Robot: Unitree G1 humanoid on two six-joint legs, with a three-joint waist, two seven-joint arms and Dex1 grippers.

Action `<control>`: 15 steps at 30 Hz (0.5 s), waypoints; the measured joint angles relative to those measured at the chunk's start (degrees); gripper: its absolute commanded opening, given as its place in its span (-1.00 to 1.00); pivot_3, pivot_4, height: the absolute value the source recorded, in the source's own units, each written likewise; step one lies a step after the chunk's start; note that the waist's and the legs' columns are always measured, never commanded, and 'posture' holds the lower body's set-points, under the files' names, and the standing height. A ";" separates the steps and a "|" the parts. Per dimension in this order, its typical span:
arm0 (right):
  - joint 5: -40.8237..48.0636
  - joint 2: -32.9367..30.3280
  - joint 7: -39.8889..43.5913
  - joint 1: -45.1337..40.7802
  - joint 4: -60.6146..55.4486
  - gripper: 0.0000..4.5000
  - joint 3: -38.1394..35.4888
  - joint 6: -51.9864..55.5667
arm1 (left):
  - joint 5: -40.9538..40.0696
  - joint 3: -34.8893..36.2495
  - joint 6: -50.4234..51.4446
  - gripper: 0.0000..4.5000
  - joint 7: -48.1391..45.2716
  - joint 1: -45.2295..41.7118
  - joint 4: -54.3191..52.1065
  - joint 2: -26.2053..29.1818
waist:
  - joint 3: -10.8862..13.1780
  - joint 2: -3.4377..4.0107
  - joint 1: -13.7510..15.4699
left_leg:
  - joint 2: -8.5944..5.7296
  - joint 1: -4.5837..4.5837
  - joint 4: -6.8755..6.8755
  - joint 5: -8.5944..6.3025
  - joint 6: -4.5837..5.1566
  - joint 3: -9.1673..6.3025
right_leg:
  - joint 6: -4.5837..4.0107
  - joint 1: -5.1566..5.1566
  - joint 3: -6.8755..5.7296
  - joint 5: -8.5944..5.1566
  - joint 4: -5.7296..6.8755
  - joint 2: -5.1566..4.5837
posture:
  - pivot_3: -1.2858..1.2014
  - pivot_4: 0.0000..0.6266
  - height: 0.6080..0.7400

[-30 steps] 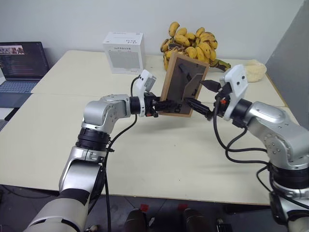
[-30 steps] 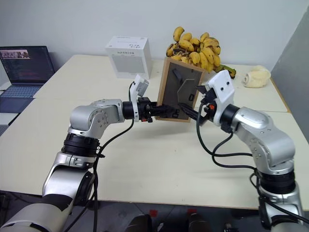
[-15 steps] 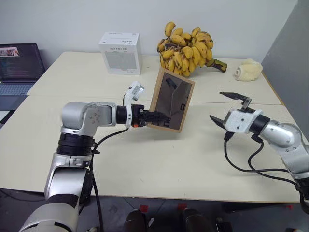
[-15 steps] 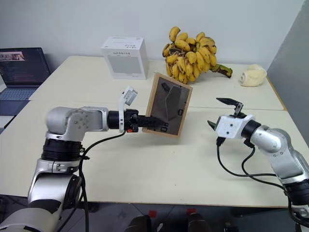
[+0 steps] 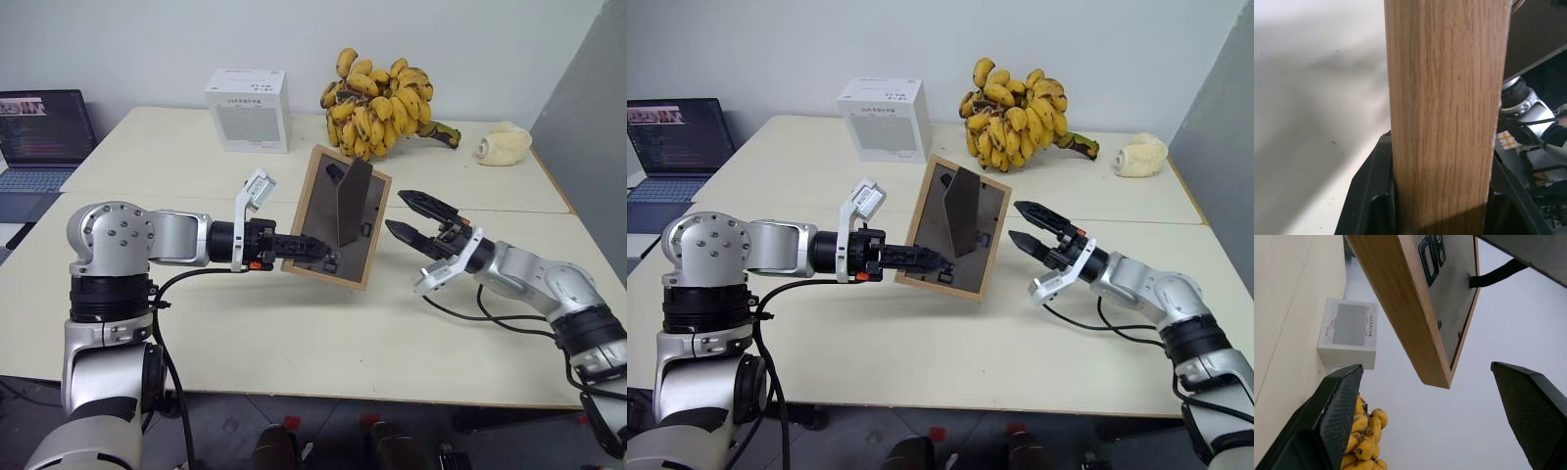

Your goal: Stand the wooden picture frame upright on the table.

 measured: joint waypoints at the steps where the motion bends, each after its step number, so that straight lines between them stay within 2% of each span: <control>1: -0.78 0.36 -1.46 -0.73 1.01 0.96 0.76 0.12 | -1.81 -0.04 0.00 -0.43 1.21 -0.46 0.01 0.28 | 0.01 -0.01 0.05 | -0.02 0.00 0.05 0.00 0.00 -0.01 | 0.00 0.01 0.00 0.00 0.04 0.00 | 0.03 -0.52 1.00; 7: -4.67 1.93 -9.47 -5.43 7.33 0.96 5.48 0.84 | -12.37 -1.87 -0.01 -0.43 8.66 -1.97 0.84 3.37 | 0.03 -0.05 -0.10 | -0.03 0.01 0.16 0.00 0.00 -0.03 | 0.00 0.02 0.01 0.00 0.17 0.00 | 0.03 -0.52 1.00; 15: -7.12 2.00 -15.20 -10.07 9.64 0.96 9.14 0.78 | -20.30 -3.97 0.00 -0.43 14.27 -1.97 1.80 5.08 | 0.03 -0.05 -0.07 | -0.03 0.00 0.16 0.00 0.01 -0.05 | 0.00 0.02 0.00 0.00 0.17 0.00 | 0.03 -0.52 1.00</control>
